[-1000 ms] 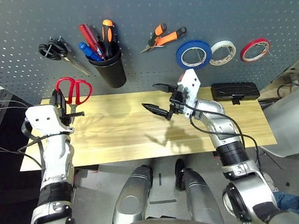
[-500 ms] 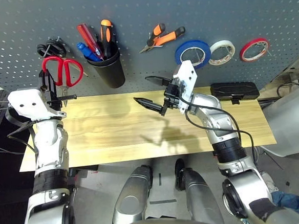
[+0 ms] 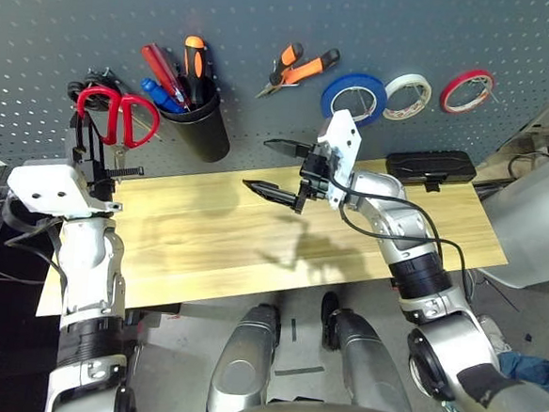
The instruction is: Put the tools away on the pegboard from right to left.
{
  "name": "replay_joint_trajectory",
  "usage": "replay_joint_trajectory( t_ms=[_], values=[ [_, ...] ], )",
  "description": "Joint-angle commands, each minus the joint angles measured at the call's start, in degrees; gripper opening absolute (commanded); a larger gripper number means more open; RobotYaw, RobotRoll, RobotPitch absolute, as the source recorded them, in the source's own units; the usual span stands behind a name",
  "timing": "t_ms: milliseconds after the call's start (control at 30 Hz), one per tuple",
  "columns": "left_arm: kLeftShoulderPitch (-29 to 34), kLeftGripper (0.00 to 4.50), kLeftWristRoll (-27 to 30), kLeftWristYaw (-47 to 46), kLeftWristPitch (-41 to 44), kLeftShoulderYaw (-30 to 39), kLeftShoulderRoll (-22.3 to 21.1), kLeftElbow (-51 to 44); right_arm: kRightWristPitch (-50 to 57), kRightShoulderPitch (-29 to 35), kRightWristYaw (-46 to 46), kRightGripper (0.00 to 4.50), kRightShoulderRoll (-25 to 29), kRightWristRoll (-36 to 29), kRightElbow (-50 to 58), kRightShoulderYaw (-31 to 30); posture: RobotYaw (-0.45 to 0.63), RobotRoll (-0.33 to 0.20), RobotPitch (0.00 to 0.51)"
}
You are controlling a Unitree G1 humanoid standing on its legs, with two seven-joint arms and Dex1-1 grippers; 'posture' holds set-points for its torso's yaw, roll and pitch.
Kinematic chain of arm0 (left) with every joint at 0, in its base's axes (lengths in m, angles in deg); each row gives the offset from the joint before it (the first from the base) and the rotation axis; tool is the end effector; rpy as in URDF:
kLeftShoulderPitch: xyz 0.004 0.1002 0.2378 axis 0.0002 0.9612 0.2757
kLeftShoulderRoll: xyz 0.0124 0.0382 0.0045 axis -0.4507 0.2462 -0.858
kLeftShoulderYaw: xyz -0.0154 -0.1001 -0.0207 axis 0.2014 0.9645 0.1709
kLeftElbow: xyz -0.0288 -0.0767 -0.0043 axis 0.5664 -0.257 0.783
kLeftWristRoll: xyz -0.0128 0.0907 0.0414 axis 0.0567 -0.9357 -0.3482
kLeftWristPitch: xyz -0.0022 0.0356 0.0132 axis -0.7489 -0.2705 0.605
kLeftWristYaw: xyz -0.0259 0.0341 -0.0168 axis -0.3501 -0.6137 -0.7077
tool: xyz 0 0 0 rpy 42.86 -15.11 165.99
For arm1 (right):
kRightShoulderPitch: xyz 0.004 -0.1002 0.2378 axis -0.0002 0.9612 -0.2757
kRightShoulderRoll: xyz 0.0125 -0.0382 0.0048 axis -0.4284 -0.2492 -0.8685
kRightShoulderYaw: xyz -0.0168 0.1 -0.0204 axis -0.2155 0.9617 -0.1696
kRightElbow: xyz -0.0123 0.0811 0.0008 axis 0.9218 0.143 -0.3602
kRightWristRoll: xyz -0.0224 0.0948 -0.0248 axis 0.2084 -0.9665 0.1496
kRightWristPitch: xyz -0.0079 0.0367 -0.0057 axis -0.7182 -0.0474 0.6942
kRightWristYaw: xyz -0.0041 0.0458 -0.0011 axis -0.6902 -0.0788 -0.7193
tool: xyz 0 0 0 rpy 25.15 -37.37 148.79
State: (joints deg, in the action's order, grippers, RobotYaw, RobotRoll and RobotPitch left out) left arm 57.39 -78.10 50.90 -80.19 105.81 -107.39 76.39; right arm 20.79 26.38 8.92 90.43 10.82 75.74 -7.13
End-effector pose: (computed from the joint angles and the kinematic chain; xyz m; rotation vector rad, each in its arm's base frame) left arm 0.1998 0.2830 0.1086 0.3095 -0.5830 0.3777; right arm 0.2981 -0.0666 0.1501 -0.0868 -0.1820 1.3642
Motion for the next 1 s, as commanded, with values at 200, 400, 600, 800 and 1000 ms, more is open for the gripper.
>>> replay_joint_trajectory(
  t_ms=[200, 400, 600, 800, 1000],
  values=[
    [2.3, 0.04, 0.37, -0.82, 1.34, 2.05, 0.36, -2.55, -0.04, -0.57, -0.76, 4.5, -0.5, -0.76, 0.74, -1.32, 0.22, 0.0, 0.231],
    [2.09, 0.04, 0.39, -0.67, 1.38, 3.18, -0.26, -2.26, -0.06, -0.73, -0.81, 4.5, -0.73, -0.99, 0.9, -1.39, 0.22, 0.0, 0.234],
    [1.14, 0.04, 0.83, -0.56, 1.6, 4.26, -1.42, -0.95, 0.03, -0.74, -0.77, 4.5, -0.74, -1.18, 1.07, -1.39, 0.22, 0.0, 0.235],
    [0.29, 0.04, 1.69, 0.09, 1.95, 4.18, -1.74, 1.02, -0.17, -1.09, -0.26, 4.5, -0.95, -1.08, 0.74, -1.2, 0.21, 0.0, 0.235],
    [-1.63, 0.04, 2.93, 0.88, 3.82, 3.63, -1.87, 4.3, -0.41, -1.15, 0.17, 4.5, -0.98, -0.88, 0.45, -1.15, 0.21, 0.0, 0.234]
  ],
)
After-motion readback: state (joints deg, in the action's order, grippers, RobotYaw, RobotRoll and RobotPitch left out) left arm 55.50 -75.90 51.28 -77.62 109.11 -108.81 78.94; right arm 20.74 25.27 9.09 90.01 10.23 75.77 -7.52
